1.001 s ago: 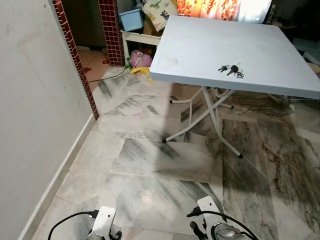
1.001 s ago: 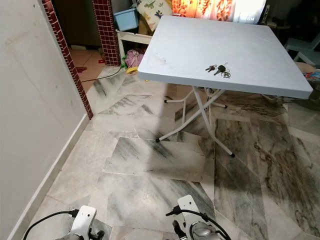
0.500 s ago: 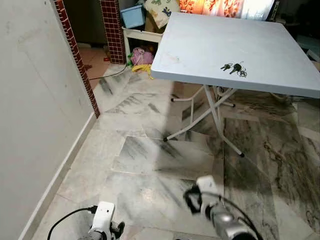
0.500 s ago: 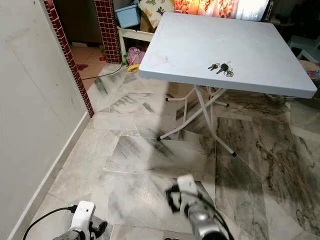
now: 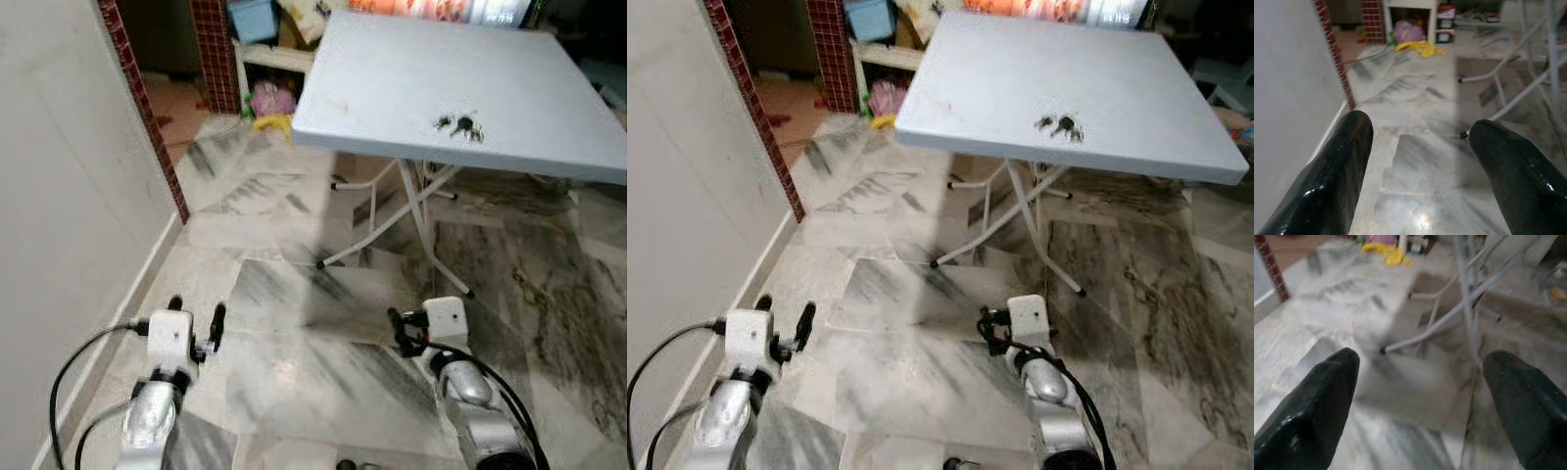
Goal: Hang keys on a hook
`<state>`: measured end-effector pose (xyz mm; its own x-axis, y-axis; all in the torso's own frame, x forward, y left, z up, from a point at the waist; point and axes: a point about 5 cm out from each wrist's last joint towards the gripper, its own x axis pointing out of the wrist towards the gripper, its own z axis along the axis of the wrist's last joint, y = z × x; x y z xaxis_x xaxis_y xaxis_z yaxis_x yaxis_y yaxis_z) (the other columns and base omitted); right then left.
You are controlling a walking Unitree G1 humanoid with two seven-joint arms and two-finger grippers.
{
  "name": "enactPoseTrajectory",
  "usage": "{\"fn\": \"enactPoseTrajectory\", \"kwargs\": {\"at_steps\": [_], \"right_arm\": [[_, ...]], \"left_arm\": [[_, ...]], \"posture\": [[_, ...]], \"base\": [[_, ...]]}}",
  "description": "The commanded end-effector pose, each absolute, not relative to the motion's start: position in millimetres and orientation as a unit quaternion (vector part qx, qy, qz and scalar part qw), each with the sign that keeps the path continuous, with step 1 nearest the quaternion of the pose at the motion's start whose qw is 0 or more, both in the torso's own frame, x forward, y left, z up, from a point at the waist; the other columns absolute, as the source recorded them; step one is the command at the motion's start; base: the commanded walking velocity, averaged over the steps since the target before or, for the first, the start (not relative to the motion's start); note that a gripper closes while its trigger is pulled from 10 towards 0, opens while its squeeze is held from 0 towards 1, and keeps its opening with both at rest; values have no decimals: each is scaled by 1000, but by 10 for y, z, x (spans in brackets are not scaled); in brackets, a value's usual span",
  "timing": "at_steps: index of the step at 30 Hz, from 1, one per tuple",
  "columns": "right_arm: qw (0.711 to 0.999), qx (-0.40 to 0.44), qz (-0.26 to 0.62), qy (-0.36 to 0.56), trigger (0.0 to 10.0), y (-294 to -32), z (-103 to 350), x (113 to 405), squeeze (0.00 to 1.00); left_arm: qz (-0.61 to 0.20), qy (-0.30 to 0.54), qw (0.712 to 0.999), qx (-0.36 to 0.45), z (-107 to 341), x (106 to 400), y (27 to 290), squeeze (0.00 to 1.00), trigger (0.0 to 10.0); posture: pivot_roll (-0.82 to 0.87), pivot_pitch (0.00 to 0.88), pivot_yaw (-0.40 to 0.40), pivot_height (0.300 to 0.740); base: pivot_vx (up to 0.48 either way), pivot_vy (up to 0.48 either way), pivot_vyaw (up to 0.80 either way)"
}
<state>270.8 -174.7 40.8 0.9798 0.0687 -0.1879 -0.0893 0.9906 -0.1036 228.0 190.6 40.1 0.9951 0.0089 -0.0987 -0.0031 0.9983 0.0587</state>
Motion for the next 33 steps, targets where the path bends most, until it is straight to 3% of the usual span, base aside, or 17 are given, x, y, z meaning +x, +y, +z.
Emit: {"fn": "enactPoseTrajectory", "kwargs": {"at_steps": [1,7,17,21,26,33], "right_arm": [[995,-50,33,74,10000,-1753,556,2685,0],[998,-47,-5,43,10000,-1750,838,2498,0],[998,-27,7,61,10000,-1692,908,2404,0],[996,-36,14,78,10000,-1698,867,2430,0],[996,-57,40,59,10000,-1482,951,2557,0],[994,6,99,44,10000,-1362,1011,2681,0]], "left_arm": [[4,22,999,50,569,2261,1868,0,10000],[-37,-13,998,48,771,2156,1777,0,10000],[-52,-36,997,53,997,2264,1663,0,10000],[-22,-10,998,59,937,2242,1678,0,10000],[-23,-21,997,67,994,2303,1746,0,10000],[0,-33,997,72,1052,2462,1779,0,10000]], "posture": [[-15,169,-33,740],[-62,215,-43,740],[-57,178,-54,740],[-42,161,-57,740],[-1,128,-43,740],[32,119,-57,740]], "base": [[0,0,0],[0,0,0],[0,0,0],[0,0,0],[0,0,0],[0,0,0]]}}
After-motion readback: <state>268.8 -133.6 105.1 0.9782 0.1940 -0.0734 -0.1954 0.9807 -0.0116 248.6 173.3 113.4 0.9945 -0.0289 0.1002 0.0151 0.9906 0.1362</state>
